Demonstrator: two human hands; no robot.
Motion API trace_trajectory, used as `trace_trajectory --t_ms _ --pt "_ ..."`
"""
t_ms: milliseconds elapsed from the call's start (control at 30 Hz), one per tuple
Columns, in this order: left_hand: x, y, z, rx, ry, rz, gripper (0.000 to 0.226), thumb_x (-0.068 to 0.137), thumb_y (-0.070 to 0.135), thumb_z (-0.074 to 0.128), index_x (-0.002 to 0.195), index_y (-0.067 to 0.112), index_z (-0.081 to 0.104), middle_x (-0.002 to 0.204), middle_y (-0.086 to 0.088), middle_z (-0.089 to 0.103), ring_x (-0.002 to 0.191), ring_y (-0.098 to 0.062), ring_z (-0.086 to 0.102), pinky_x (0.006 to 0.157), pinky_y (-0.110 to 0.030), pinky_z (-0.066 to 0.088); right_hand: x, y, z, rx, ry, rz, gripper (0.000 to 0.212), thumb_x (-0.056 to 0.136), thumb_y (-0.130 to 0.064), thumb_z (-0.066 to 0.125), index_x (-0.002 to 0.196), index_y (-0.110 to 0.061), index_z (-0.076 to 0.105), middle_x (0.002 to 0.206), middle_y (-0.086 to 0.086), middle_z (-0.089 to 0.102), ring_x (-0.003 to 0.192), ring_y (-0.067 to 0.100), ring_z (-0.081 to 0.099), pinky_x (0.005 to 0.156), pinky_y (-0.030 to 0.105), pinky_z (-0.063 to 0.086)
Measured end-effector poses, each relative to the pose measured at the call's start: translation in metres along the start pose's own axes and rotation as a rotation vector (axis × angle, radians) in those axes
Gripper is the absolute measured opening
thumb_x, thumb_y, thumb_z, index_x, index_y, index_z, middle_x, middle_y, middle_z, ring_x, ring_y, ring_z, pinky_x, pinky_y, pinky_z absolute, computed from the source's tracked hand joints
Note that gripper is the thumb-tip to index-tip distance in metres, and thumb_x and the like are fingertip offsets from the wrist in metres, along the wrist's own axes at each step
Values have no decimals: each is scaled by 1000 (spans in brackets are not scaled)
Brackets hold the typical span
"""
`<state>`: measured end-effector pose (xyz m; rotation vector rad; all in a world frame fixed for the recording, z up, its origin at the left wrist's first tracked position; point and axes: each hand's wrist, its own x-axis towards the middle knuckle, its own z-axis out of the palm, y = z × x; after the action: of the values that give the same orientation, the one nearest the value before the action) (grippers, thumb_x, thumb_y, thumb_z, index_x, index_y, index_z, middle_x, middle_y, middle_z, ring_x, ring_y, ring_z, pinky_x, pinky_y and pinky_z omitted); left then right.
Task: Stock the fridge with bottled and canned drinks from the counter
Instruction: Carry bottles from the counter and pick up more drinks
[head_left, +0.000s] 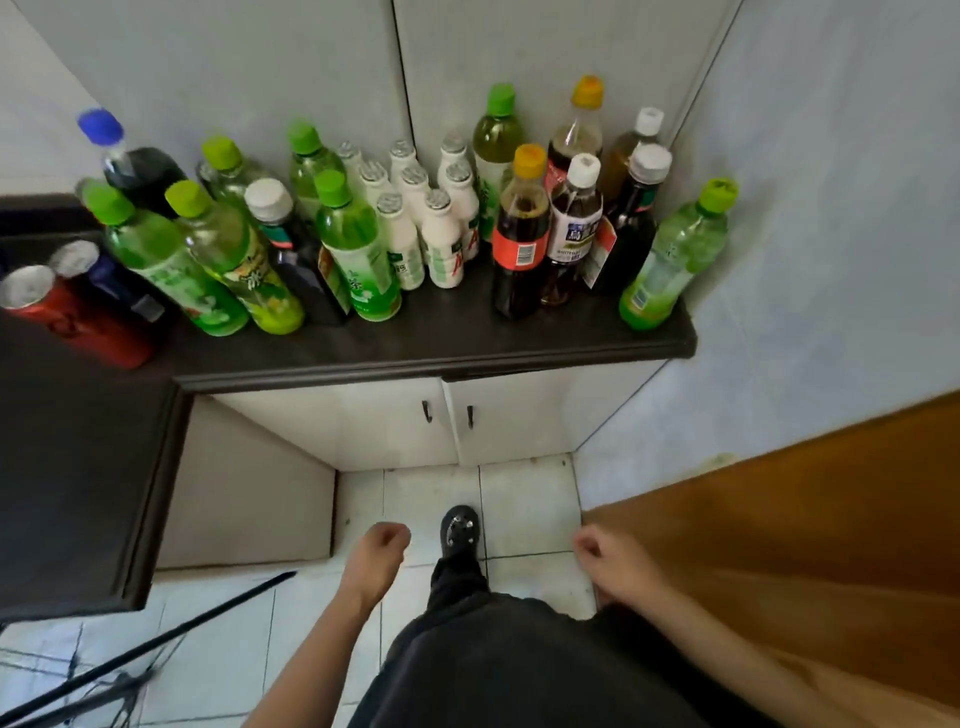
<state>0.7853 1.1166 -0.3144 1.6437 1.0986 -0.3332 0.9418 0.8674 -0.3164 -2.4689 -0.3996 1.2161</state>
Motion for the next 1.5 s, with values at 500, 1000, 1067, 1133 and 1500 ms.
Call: trace_trajectory --t_ms 500,1000,1067,1133,1500 --pt "69 288 -51 -78 253 1035 36 92 38 45 120 17 55 122 5 49 120 -9 45 103 -24 35 22 -171 -186 554 848 -344 26 93 -21 53 117 -31 52 107 -15 59 98 -12 52 74 3 40" --pt "69 338 -15 -63 190 899 21 90 45 48 109 37 49 97 21 58 94 3 55 81 -14 44 84 -203 -228 -32 1022 -520 53 89 -23 60 135 0 45 119 16 57 111 33 53 92 38 43" --pt "67 338 -12 -51 239 944 4 91 45 44 94 46 46 85 22 55 81 2 53 71 -11 39 86 -199 -230 -43 1055 -568 42 88 -27 61 123 -4 55 109 13 58 100 31 54 84 40 47" --pt "64 333 -10 -62 299 970 7 93 43 41 89 45 46 85 15 55 77 -2 51 68 -11 38 88 -194 -229 -66 1054 -605 39 87 -35 57 113 -5 57 106 12 57 97 29 54 81 40 48" --pt "13 273 -23 -453 575 726 31 91 41 39 100 23 63 93 18 63 90 -1 58 80 -14 44 86 -195 -214 201 792 -895 41 92 -35 45 113 -1 56 107 6 62 101 13 53 88 16 37"
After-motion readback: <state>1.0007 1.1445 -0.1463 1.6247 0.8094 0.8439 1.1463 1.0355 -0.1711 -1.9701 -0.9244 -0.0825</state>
